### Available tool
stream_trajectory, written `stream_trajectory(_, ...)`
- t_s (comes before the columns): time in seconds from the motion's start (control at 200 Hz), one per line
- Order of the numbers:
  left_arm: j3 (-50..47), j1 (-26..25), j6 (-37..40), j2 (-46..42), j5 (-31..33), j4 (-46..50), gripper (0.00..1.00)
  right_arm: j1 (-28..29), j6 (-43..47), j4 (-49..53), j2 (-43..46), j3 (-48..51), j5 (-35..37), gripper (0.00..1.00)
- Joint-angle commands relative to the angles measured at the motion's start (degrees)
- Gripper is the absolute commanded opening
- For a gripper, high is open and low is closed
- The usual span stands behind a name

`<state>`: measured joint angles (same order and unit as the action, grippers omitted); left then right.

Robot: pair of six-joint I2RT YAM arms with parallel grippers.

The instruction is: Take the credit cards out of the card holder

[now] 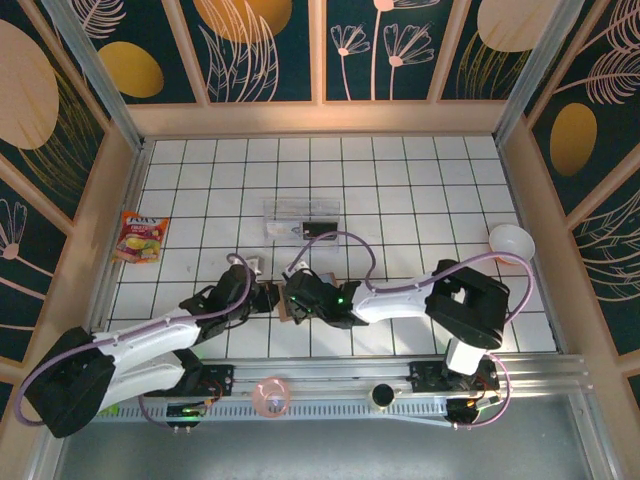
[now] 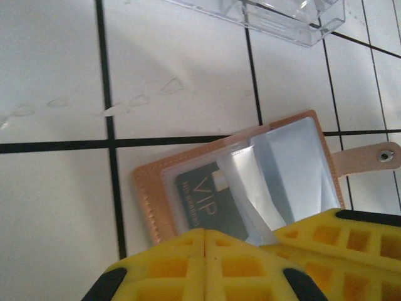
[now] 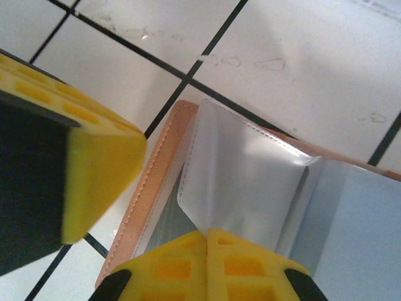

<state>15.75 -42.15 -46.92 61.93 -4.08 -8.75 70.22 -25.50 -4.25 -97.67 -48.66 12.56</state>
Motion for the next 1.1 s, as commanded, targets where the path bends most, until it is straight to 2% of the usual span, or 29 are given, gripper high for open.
stream_trajectory(0.0, 2.3, 0.0, 1.3, 4.3, -2.6, -4.9, 0.04, -0.2, -2.1, -3.3, 3.1, 1.9, 2.8, 0.0)
stream_trajectory(0.14, 3.6, 0.0, 1.6, 9.8, -3.7, -7.9, 0.04, -0.2, -2.1, -5.0, 4.6, 3.0, 2.9, 0.0)
stream_trajectory(0.255, 5.3, 0.0, 1.2, 12.7, -6.2, -10.2, 0.06, -0.2, -2.6, -4.8, 6.8, 4.0, 4.6, 0.28)
stream_trajectory(0.35, 6.8, -0.6, 1.3, 13.8, -7.3, -10.2, 0.08, -0.2, -3.9, -4.2, 11.0, 6.3, 7.7, 0.35)
stream_trajectory(0.53, 10.0, -5.0, 1.1, 19.0, -8.5, -10.2, 0.09, -1.3, -7.4, -0.1, 19.3, 10.6, 14.0, 0.36)
stream_trajectory(0.641, 13.3, -8.3, 1.5, 24.9, -9.7, -10.1, 0.09, -2.2, -9.2, 1.1, 23.3, 13.3, 14.4, 0.33)
stream_trajectory(0.836, 18.2, -9.1, 3.3, 31.2, -12.9, -8.3, 0.1, -2.7, -11.8, 3.2, 25.0, 15.2, 13.8, 0.3)
stream_trajectory(0.966, 16.6, -9.0, 2.6, 26.9, -9.5, -7.3, 0.13, -3.1, -12.1, 2.9, 24.3, 15.3, 11.1, 0.25)
stream_trajectory(1.096, 12.5, -8.0, 0.7, 18.5, -4.9, -6.3, 0.16, -5.2, -9.9, 0.2, 22.2, 14.8, 2.9, 0.16)
